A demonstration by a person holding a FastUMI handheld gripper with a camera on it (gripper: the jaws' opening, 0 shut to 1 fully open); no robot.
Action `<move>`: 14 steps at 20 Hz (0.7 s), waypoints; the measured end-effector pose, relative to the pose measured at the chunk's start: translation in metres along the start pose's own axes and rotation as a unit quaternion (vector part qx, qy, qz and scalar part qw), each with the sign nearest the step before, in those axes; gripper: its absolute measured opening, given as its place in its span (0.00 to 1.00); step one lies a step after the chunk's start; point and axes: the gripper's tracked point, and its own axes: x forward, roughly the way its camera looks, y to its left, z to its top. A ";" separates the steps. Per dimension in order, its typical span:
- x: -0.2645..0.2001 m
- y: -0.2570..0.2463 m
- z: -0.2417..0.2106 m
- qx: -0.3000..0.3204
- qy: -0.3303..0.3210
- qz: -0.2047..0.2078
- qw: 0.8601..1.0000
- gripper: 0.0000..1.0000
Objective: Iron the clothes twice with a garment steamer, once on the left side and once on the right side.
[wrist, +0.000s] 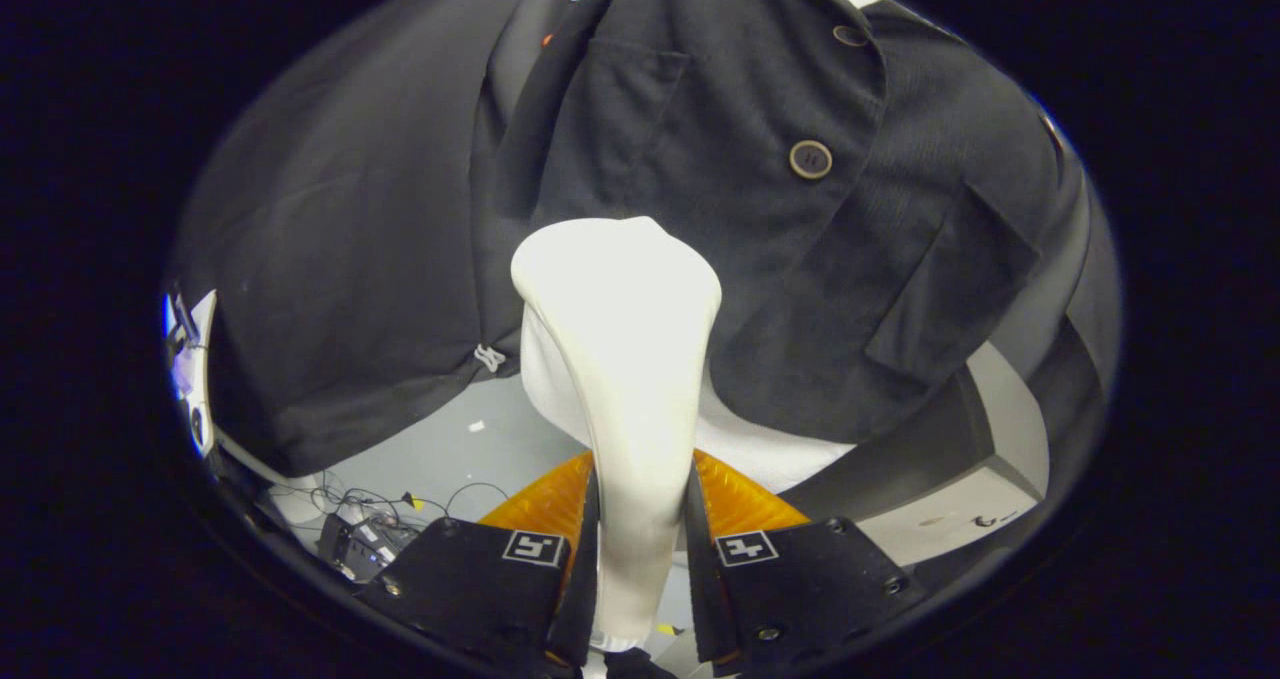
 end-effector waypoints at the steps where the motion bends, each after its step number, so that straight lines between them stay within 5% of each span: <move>1: 0.004 -0.001 -0.004 0.000 0.003 0.002 1.000 0.42; 8: 0.009 -0.002 -0.018 0.011 0.016 0.015 1.000 0.41; 14: -0.034 -0.028 -0.013 0.050 -0.026 0.040 0.998 0.41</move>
